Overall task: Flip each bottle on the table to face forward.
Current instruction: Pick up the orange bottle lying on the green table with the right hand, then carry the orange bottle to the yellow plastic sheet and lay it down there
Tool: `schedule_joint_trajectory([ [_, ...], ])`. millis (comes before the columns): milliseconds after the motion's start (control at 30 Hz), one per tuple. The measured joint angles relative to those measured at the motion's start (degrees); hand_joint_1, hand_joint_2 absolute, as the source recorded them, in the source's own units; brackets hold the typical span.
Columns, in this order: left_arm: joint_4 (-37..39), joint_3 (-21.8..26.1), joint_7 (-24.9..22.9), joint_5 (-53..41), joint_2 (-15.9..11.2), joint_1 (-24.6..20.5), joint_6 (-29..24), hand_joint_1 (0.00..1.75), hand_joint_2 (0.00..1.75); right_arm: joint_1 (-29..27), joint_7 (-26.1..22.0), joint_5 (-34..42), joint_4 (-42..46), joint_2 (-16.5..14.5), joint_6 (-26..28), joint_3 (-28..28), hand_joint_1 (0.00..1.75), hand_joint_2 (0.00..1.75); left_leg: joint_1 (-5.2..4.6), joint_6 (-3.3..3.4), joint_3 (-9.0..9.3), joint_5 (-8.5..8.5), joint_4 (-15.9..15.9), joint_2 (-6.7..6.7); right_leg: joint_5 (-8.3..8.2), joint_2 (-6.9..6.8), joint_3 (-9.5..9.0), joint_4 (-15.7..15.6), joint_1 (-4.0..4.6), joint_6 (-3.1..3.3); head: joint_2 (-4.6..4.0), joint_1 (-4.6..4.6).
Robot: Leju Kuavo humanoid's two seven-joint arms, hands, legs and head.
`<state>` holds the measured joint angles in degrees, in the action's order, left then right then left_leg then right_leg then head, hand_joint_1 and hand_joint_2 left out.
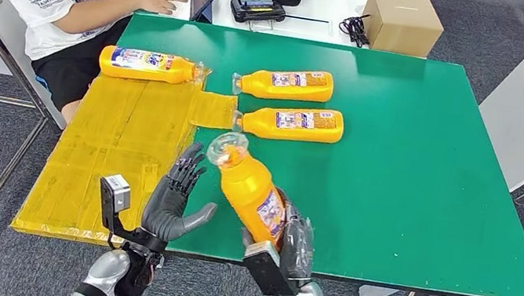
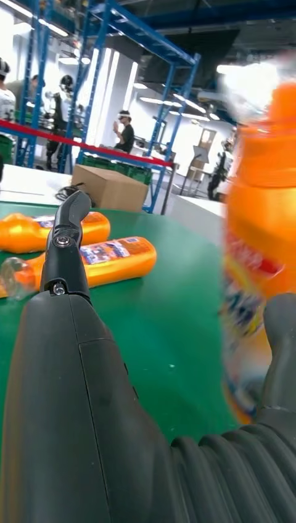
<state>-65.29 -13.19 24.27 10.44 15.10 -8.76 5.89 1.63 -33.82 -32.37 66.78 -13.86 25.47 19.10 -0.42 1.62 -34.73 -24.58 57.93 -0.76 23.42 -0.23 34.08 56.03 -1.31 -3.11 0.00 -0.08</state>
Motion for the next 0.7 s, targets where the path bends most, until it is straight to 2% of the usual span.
schedule_joint_trajectory([
  [267,0.0,-1.3,-0.6,0.4,0.0,0.0,0.5,0.00,1.75,2.8,-0.1,0.5,-5.7,-1.7,0.7,2.8,1.75,1.75,0.01,0.00,0.00,0.00,0.0,0.00,0.00,0.00,0.00,0.0,0.00,0.00,0.00,0.01],
  [567,0.8,-2.5,-3.5,5.7,-0.3,0.0,9.4,0.00,1.75,4.9,-0.1,2.4,-9.9,-2.4,0.6,5.6,1.75,1.75,0.00,0.00,-0.01,0.00,0.0,-0.01,0.00,0.00,0.01,0.0,0.00,0.00,0.00,0.01],
  [700,1.4,-2.8,-3.7,6.4,-0.7,0.0,11.1,0.00,1.75,5.4,-0.2,2.7,-10.9,-2.5,0.2,5.9,1.75,1.75,0.00,0.00,-0.01,0.00,0.0,-0.01,0.00,0.00,0.01,0.0,0.00,0.00,0.00,0.01],
])
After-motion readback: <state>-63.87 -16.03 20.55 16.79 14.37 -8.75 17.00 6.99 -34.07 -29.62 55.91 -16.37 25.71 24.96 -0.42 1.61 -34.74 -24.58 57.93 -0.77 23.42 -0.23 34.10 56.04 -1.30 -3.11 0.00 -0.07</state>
